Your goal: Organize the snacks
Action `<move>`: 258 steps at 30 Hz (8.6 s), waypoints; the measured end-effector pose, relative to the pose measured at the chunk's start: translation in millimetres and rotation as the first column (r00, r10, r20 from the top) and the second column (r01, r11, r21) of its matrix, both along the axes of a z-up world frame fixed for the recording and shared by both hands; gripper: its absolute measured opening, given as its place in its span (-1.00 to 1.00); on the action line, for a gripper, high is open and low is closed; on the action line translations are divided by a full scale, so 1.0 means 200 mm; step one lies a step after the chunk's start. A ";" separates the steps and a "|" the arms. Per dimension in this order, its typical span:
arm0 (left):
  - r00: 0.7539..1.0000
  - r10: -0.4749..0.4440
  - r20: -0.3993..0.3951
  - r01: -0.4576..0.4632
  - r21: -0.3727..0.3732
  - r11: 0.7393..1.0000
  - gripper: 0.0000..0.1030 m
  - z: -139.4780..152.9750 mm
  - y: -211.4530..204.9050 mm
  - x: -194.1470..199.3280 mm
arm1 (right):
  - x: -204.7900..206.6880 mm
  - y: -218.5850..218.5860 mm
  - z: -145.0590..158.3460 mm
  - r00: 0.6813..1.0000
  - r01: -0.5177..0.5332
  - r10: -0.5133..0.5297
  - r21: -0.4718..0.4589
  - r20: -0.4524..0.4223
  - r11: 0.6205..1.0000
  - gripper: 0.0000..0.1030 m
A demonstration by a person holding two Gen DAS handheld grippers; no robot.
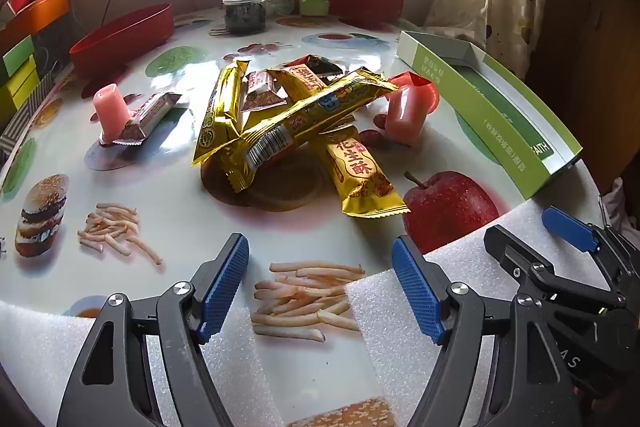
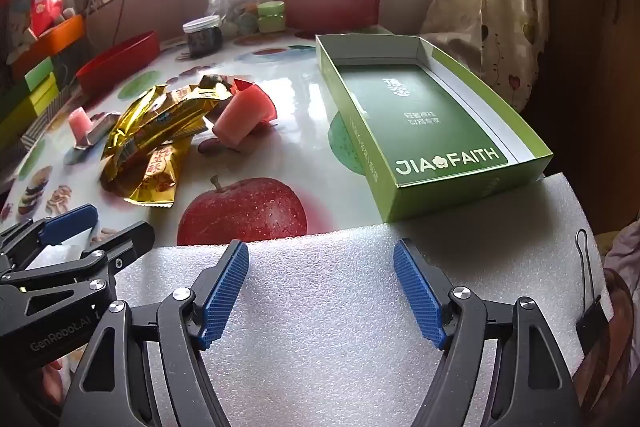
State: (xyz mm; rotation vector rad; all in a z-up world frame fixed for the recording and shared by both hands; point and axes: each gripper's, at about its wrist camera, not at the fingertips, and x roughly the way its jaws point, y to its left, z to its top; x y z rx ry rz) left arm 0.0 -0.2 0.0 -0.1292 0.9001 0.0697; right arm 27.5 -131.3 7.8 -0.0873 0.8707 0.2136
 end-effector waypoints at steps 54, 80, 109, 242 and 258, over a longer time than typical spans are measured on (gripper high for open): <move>1.000 0.008 0.008 -0.008 0.006 1.000 0.45 0.00 0.03 0.00 | -0.03 -0.01 0.00 1.000 0.005 -0.005 -0.001 0.020 1.000 0.47; 1.000 0.013 -0.004 -0.013 0.000 1.000 0.45 0.04 0.04 -0.01 | 0.00 -0.03 0.01 1.000 0.002 -0.002 -0.016 0.006 1.000 0.47; 0.987 0.160 -0.002 -0.160 -0.076 0.984 0.44 0.12 0.48 0.03 | 0.30 0.46 0.00 0.944 -0.297 0.312 0.133 -0.106 0.946 0.12; 0.936 -0.345 -0.070 0.313 -0.284 0.906 -0.44 0.14 -0.61 0.91 | 0.61 -0.54 0.09 0.992 0.122 -0.121 0.065 -0.023 0.990 -0.37; 0.941 -0.335 -0.045 0.310 -0.282 0.908 -0.25 0.20 -0.56 0.85 | 0.57 -0.57 0.12 0.987 0.161 -0.160 0.060 -0.019 0.985 -0.11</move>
